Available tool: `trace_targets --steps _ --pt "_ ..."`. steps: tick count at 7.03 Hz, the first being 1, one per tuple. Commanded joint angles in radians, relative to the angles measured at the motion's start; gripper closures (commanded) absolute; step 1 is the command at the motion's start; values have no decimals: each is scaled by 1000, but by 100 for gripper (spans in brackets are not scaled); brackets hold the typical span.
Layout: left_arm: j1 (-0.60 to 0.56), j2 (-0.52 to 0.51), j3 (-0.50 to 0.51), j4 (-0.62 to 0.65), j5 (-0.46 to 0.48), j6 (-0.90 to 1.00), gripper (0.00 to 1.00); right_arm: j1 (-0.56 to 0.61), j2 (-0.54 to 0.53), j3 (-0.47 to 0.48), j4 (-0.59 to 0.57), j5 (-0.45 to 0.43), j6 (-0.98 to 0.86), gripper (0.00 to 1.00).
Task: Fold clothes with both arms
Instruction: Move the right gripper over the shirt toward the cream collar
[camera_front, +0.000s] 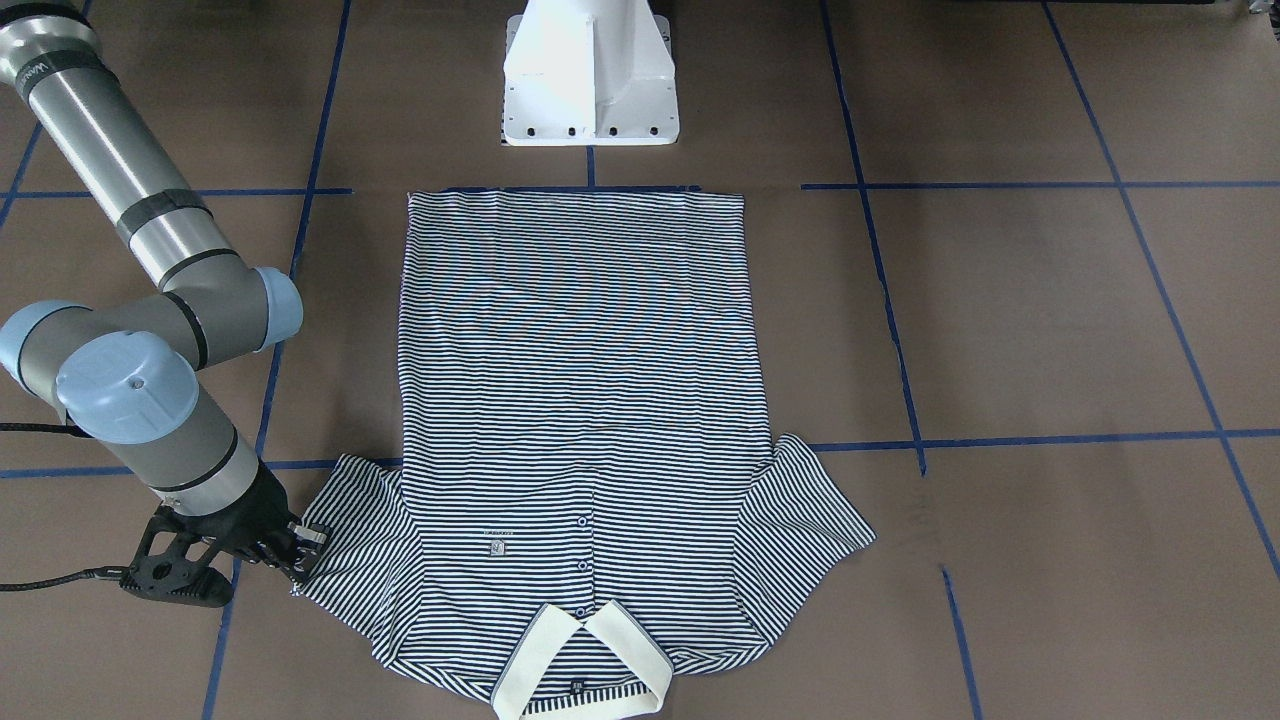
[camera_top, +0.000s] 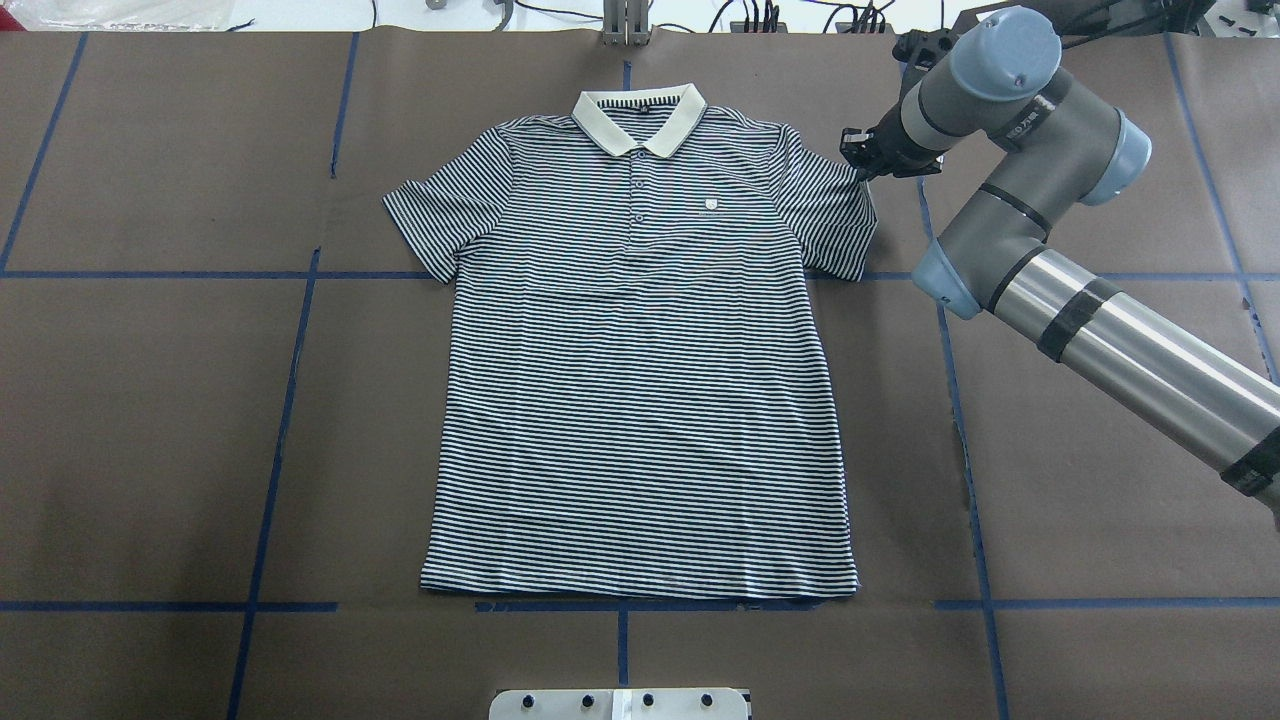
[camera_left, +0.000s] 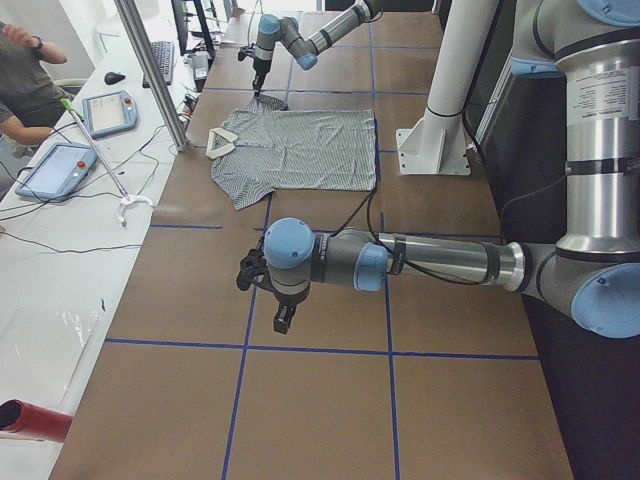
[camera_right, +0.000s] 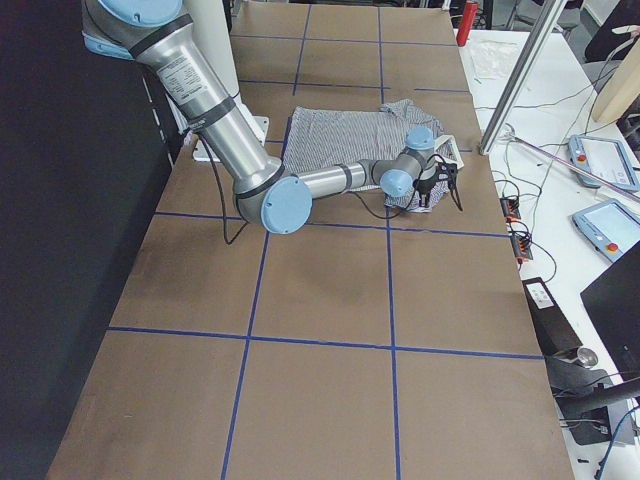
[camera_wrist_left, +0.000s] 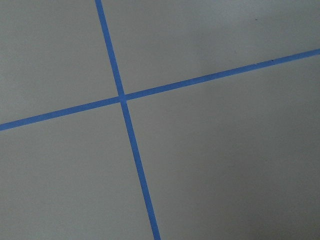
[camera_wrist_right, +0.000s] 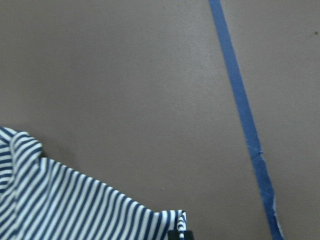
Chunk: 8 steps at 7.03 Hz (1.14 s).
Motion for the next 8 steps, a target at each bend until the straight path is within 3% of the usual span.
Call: trace_targets --steps 1,2,4,6,7,8 --pt "0 3 -1 -2 0 0 0 -99 82 10 -4 -53 172 100" --pt "0 3 -1 -2 0 0 0 -104 107 -10 -4 -78 177 100" --pt "0 11 -6 0 -2 0 0 -112 266 -213 -4 -150 180 100" --pt "0 13 -14 -2 -2 0 0 -112 284 -238 -4 -175 180 100" --pt "0 12 -17 -2 -24 0 0 -120 282 -231 -4 -178 180 1" --pt "0 11 -35 -21 -149 -15 0 -129 281 -220 -4 -180 179 0"
